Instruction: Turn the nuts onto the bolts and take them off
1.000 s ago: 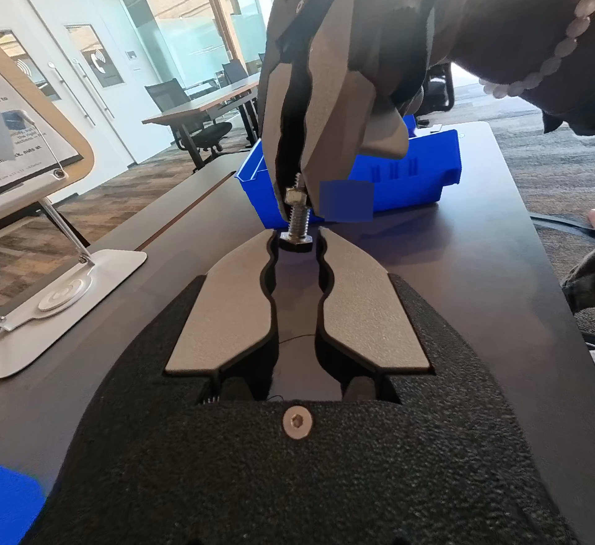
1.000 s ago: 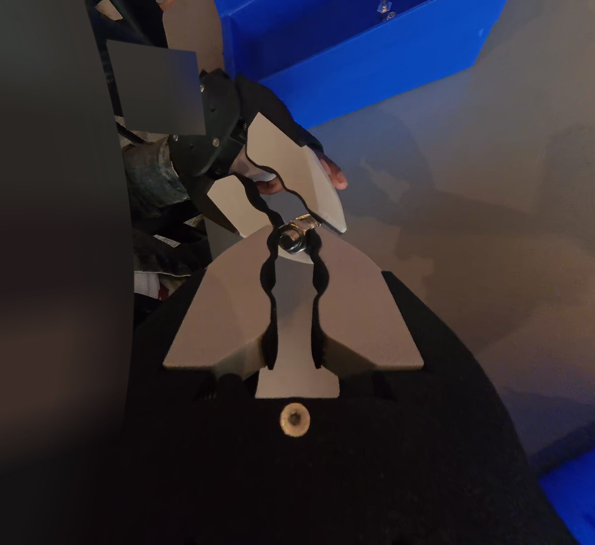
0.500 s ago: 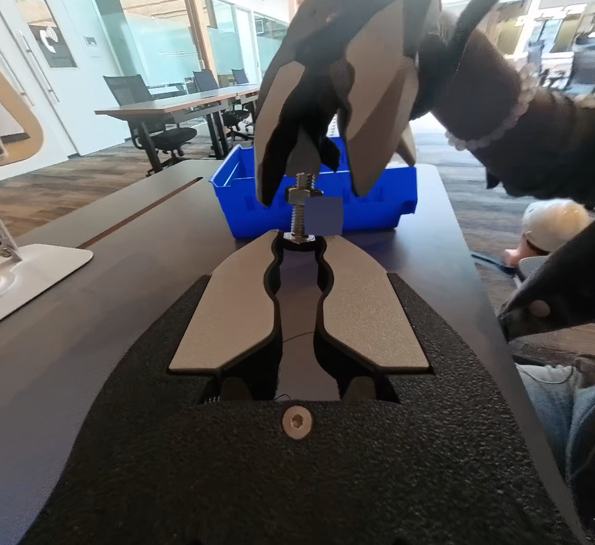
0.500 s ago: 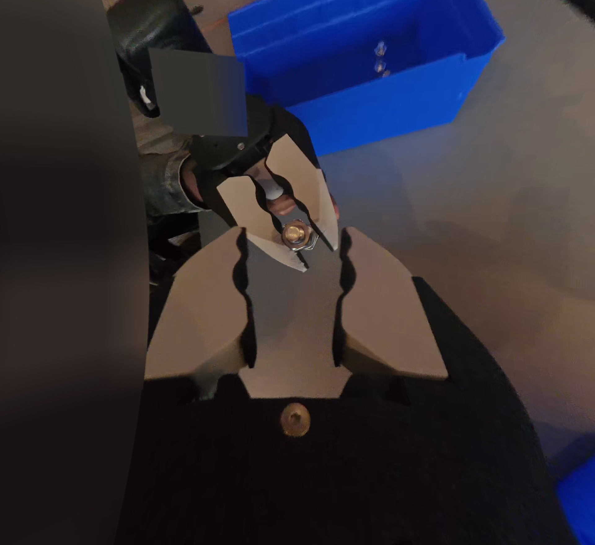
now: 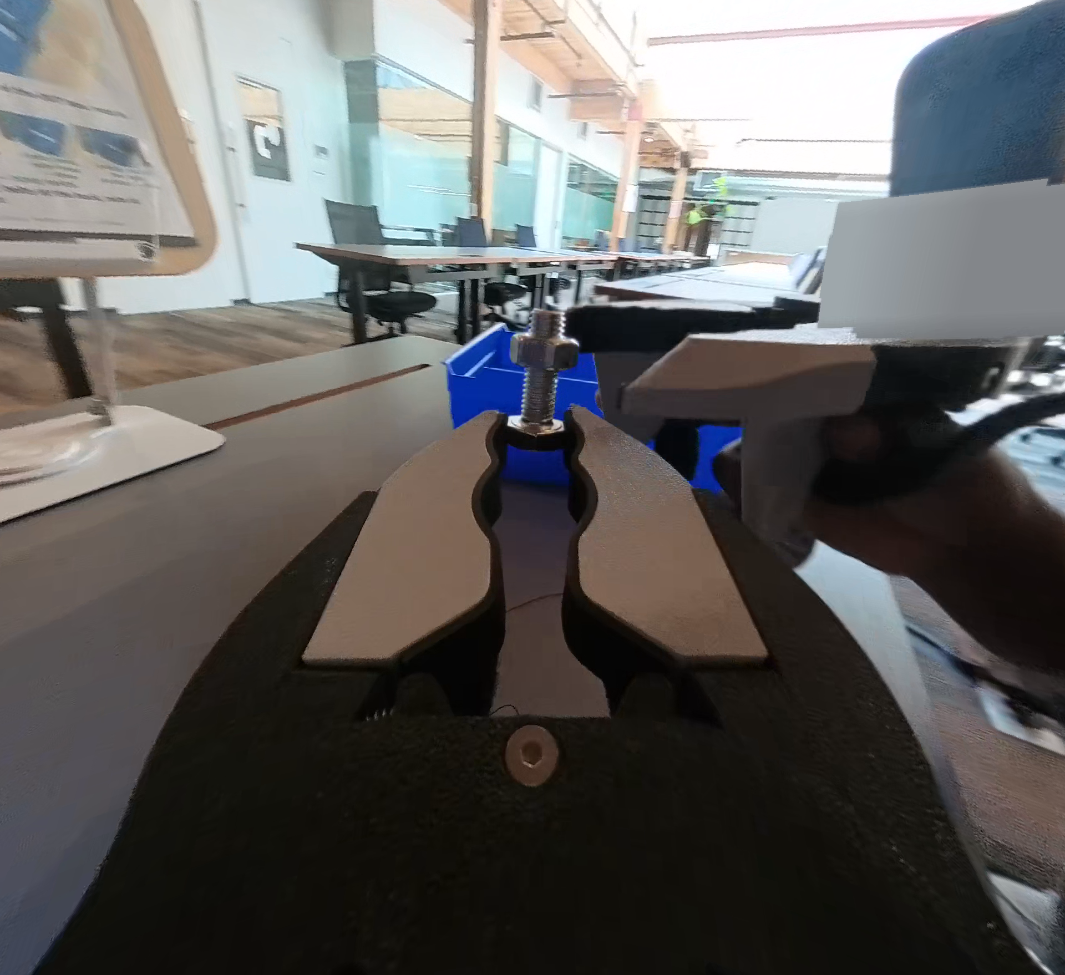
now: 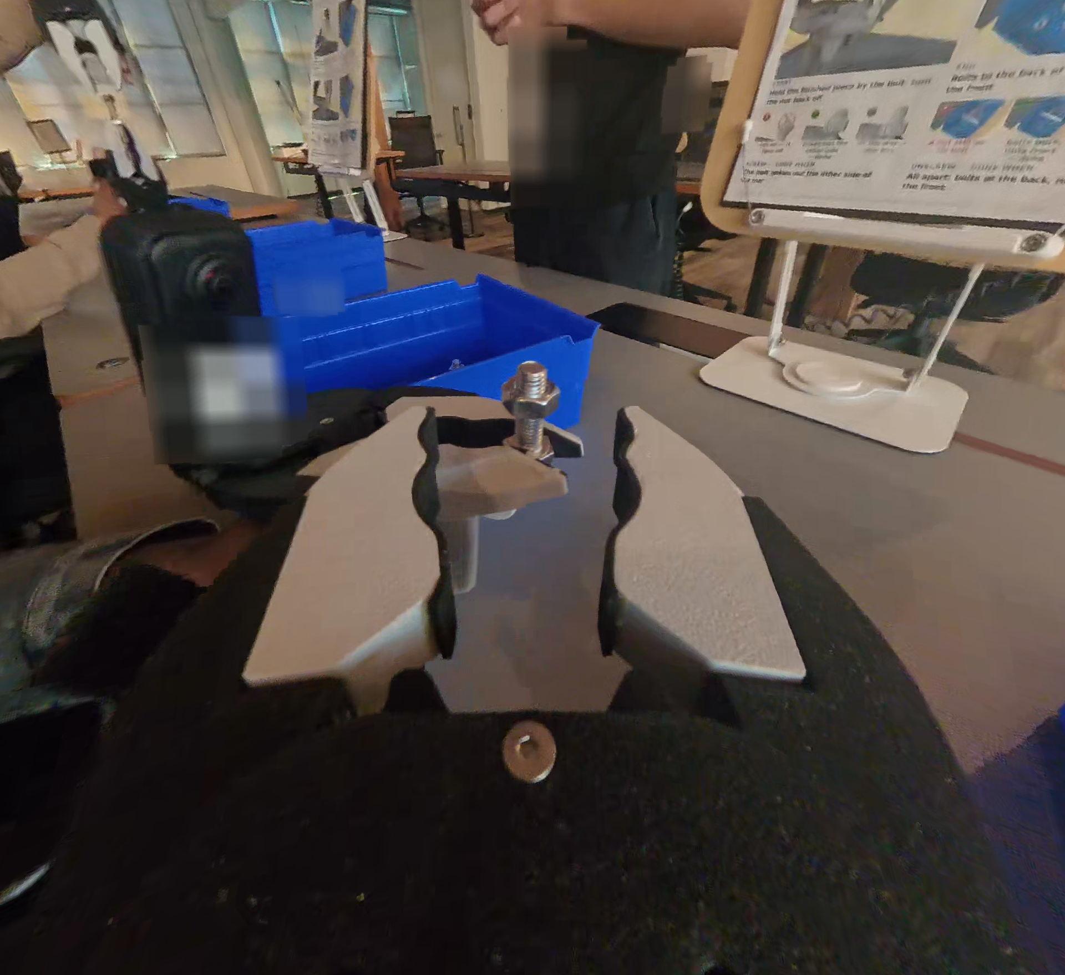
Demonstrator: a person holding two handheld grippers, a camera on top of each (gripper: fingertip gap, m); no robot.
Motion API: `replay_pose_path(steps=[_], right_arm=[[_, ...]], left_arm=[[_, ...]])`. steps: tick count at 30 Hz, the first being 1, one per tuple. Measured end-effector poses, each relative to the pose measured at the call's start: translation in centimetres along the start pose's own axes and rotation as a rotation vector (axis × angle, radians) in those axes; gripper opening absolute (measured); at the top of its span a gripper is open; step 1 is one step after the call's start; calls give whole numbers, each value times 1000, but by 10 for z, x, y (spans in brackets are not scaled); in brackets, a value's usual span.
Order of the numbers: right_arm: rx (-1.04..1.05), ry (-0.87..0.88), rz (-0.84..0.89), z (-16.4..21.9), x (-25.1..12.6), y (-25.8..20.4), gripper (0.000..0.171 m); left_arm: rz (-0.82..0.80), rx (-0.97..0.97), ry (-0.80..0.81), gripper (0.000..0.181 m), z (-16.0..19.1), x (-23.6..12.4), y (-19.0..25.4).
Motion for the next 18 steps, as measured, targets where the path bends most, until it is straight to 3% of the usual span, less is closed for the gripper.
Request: replay_pose_path(steps=[3,12,18], right_arm=[[3,14,41,0,8,-1,41],[42,15,33,1,19,3,20],[22,30,-68,0,14,-3,19]], left_arm=[[-77,44,20,18,-1,-1,-4],[-103,61,3,18,3,-3,-8],[-10,38,-7,18,3,-5,0]])
Point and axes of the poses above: each gripper's, where its closed fingertips meet, x out along the fingers, z out of its underside, y = z × x across the jaws, the point moved 1 cm from there along -x, back along the fingers
